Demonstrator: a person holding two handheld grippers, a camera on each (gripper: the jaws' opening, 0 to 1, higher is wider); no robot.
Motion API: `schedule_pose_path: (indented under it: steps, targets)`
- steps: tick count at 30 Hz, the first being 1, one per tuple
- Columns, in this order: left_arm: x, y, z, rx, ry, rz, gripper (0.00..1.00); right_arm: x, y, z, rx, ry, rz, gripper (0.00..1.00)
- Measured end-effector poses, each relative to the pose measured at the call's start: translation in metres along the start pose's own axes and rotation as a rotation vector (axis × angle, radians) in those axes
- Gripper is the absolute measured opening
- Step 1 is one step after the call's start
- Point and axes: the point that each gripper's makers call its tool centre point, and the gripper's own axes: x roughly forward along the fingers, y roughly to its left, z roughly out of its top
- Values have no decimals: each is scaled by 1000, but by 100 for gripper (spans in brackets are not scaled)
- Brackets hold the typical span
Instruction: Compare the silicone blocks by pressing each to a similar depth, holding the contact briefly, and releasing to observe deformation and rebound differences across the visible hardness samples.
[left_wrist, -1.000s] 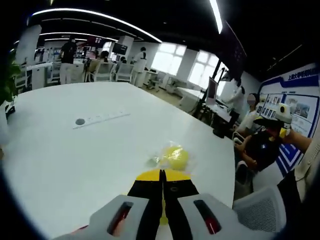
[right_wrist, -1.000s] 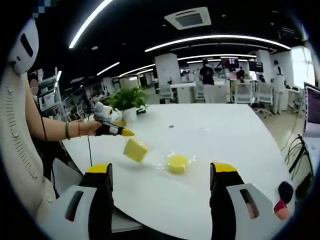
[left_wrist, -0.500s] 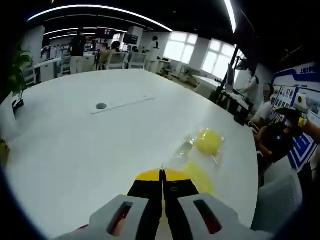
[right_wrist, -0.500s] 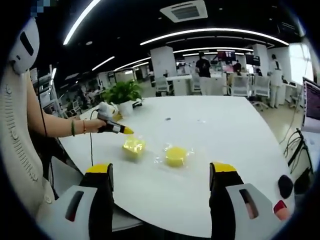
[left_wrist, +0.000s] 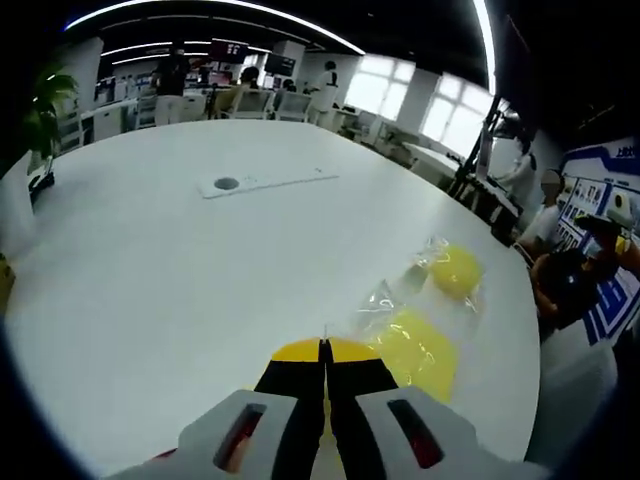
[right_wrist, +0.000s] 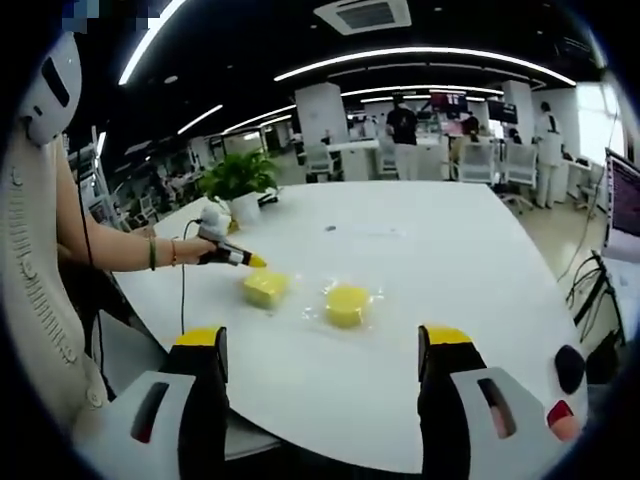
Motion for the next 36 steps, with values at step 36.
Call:
schedule_pose_path:
  steps: [36]
  targets:
    - [-32, 13, -6, -72, -63, 133, 26, 7, 10, 2, -32, 4, 49, 70]
